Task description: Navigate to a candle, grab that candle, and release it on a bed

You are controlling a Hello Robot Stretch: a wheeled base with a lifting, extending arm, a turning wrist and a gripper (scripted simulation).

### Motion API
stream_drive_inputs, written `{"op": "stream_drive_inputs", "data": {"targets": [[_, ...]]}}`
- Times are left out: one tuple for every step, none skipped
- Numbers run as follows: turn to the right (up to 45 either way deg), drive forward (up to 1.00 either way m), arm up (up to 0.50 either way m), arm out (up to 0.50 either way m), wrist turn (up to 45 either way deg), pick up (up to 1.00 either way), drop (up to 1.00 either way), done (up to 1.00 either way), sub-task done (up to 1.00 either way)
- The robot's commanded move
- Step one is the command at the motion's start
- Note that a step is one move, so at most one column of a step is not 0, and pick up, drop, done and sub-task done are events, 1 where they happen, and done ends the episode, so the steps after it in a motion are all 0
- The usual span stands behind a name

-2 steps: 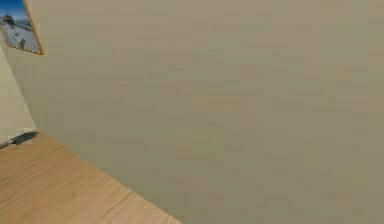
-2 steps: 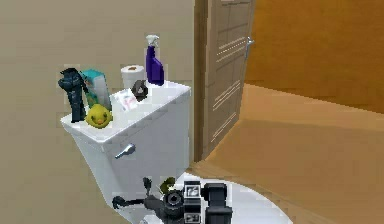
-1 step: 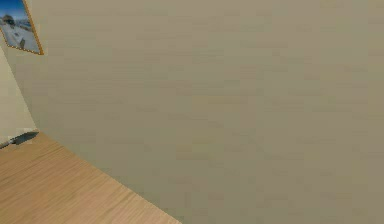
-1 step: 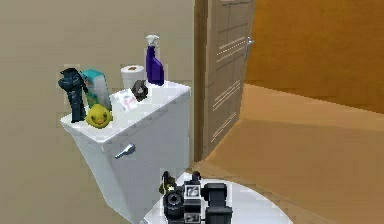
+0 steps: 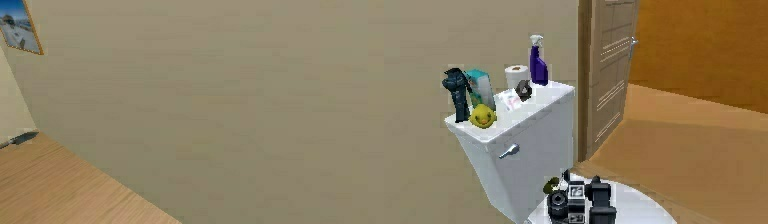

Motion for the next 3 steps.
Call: {"op": "stream_drive_inputs", "data": {"targets": [[0.0, 0.0, -0.3, 0.0, 0.0, 0.0, 0.0, 0.0, 0.0], [0.0, 0.0, 0.0, 0.0, 0.0, 1.0, 0.0, 0.0, 0.0], [0.0, 0.0, 0.1, 0.0, 0.0, 0.0, 0.0, 0.0, 0.0]]}}
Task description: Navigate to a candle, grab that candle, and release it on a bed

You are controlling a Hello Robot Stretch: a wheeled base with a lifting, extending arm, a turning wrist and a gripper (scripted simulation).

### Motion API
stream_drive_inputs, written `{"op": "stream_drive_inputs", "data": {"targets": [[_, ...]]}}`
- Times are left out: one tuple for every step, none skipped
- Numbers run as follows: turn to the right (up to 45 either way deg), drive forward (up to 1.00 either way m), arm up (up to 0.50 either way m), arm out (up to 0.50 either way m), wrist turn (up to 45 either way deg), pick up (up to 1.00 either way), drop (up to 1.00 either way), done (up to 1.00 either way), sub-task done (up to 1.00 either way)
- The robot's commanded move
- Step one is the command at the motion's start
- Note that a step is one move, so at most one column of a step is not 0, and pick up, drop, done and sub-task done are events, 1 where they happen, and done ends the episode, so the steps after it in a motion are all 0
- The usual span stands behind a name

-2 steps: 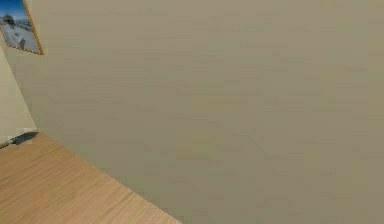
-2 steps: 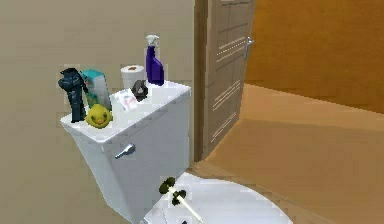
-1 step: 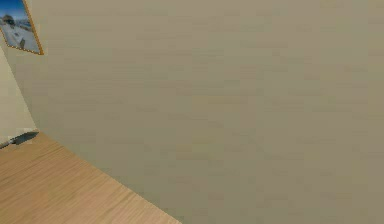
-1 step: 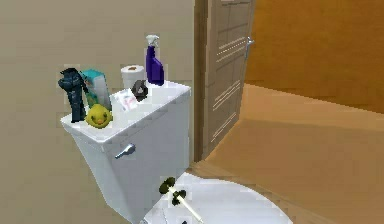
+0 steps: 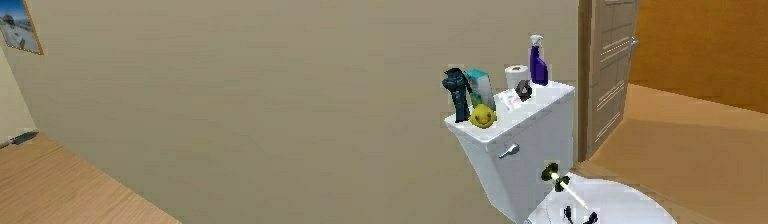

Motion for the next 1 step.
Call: {"op": "stream_drive_inputs", "data": {"targets": [[0.0, 0.0, 0.4, 0.0, 0.0, 0.0, 0.0, 0.0, 0.0]]}}
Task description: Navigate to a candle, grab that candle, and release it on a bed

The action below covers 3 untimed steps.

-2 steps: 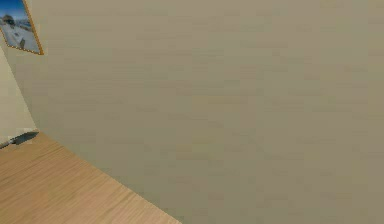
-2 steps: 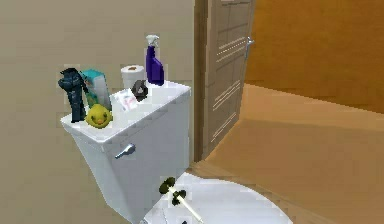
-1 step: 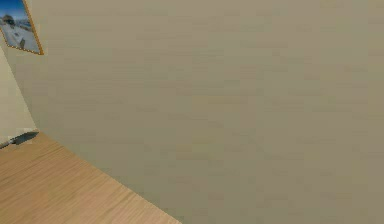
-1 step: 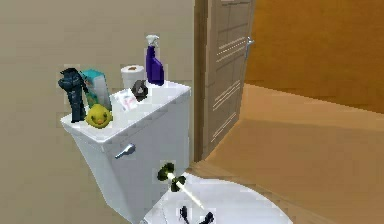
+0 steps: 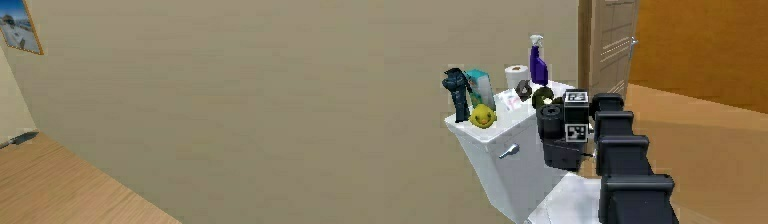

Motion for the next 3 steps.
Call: {"op": "stream_drive_inputs", "data": {"targets": [[0.0, 0.0, 0.0, 0.0, -45.0, 0.0, 0.0, 0.0, 0.0], [0.0, 0.0, 0.0, 0.0, -45.0, 0.0, 0.0, 0.0, 0.0], [0.0, 0.0, 0.0, 0.0, -45.0, 0.0, 0.0, 0.0, 0.0]]}}
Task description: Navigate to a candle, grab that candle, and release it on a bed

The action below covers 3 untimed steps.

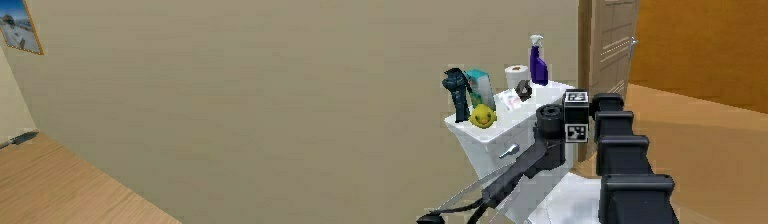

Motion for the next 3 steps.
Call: {"op": "stream_drive_inputs", "data": {"targets": [[0.0, 0.0, 0.0, 0.0, -9.0, 0.0, 0.0, 0.0, 0.0], [0.0, 0.0, 0.0, -0.14, 0.0, 0.0, 0.0, 0.0, 0.0], [-45.0, 0.0, 0.0, 0.0, 0.0, 0.0, 0.0, 0.0, 0.0]]}}
